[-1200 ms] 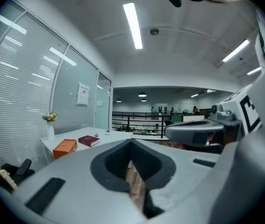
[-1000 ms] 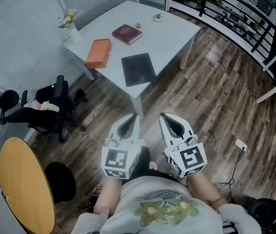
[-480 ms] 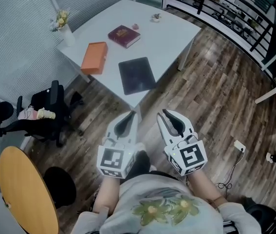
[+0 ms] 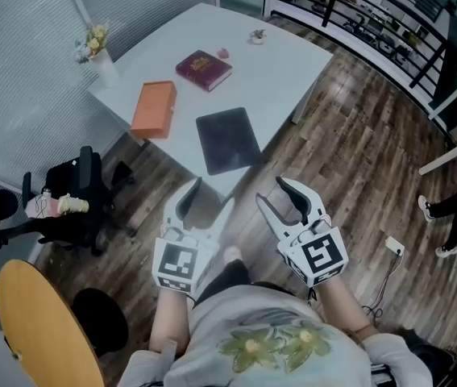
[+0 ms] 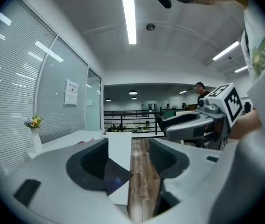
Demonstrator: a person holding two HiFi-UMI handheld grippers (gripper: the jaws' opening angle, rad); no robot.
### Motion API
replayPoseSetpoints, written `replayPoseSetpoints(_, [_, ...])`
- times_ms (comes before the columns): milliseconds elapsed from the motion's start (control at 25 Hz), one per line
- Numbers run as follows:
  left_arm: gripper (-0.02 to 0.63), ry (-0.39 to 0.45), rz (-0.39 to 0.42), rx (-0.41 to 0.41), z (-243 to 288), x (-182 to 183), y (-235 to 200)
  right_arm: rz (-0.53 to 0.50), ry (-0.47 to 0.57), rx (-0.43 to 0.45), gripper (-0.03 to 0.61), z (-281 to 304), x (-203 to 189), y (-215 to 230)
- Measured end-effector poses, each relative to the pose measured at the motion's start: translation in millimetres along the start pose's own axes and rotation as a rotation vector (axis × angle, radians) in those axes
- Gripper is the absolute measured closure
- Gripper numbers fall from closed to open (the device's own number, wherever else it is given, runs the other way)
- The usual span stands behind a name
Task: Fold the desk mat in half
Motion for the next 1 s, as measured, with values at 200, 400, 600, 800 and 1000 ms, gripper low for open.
replayPoseSetpoints(200, [0.359, -0.014, 0.029, -0.021, 13, -15, -19, -0.033, -0.038, -0.011, 0.396, 22, -6, 5])
replayPoseSetpoints(400, [0.359, -0.04, 0.071, -0.053, 22, -28, -21, -0.054, -0.08, -0.038, 0.396, 30, -19, 11])
replayPoseSetpoints(600, [0.359, -0.075, 0.083, -0.082, 29, -44, -16, -0.067, -0.139, -0.038, 0.396, 35, -33, 16])
replayPoseSetpoints(800, [0.359, -0.139, 0.109, -0.107, 41, -67, -13, -0.061, -0.197, -0.033, 0.396, 45, -49, 29])
replayPoseSetpoints(1000, [0.359, -0.221, 0.117, -0.134, 59, -93, -11, -0.083, -0.273, -0.015, 0.396, 60, -67, 44])
Point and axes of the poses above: the fingertips, and each gripper's own axes: z forward along the fingers, y to its right, x out of its top, the point moved 2 cm from there along -z, backward along the fingers, and after that the axes turned 13 degrees about z, right-handed, at the moved point
